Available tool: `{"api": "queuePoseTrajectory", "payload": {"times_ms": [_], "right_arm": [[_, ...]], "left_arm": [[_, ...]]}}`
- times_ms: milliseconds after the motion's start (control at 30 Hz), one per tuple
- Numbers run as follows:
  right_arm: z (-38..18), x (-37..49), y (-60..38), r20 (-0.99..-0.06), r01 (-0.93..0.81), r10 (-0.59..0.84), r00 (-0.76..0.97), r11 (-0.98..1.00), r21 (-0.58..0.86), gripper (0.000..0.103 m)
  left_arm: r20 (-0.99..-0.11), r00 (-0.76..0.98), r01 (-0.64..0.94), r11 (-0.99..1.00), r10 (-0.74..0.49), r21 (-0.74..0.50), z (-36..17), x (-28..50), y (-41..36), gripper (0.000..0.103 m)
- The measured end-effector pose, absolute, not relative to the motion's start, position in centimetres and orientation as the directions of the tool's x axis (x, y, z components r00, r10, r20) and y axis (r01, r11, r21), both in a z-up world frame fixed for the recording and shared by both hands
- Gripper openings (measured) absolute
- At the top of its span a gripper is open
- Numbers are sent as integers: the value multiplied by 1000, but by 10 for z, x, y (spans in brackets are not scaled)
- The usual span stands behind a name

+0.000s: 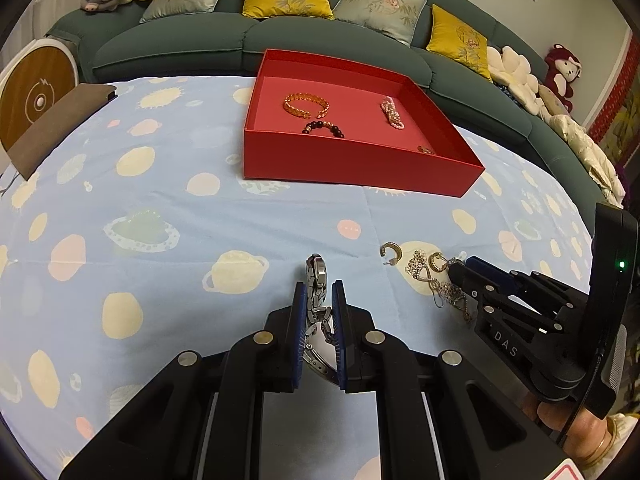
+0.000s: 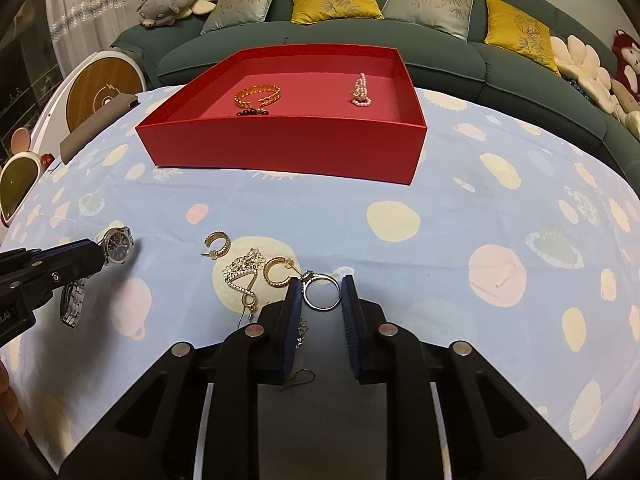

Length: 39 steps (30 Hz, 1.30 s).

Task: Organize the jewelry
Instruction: 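Carry the silver piece toward the tray with the left while the right grasps a silver ring, then lower the silver piece and silver ring into the red tray and open both grippers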

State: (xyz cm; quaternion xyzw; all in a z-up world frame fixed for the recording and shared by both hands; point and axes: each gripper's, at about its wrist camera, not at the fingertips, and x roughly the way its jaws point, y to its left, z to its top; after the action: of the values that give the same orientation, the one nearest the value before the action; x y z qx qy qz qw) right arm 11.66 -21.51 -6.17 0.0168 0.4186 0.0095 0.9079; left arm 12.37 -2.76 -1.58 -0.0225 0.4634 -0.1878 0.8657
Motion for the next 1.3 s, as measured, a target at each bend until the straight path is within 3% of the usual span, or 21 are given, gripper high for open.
{"api": "queuePoseTrajectory", "payload": {"times_ms": [367,700,833,1067,1300], "right_arm": [[-33,109,-220,-712,12,57,700,996,92,19],[6,120,-225,-667,12,97,738,988,157,19],[29,144,-235,-662,10,91,744,989,147,19],[38,201,-252,-667,25,85,740,988,154,19],[11,249,-263,-701,59,87,707,982,181,19]], "left_arm": [[-759,524,326,914,-388,-242,8,123,-28,10],[-700,558,366,890,-444,-273,65,150,-51,10],[-677,608,370,902,-415,-221,83,180,-67,10],[-687,636,372,920,-352,-127,73,243,-102,10],[-735,580,368,918,-350,-147,38,292,-127,10]]}}
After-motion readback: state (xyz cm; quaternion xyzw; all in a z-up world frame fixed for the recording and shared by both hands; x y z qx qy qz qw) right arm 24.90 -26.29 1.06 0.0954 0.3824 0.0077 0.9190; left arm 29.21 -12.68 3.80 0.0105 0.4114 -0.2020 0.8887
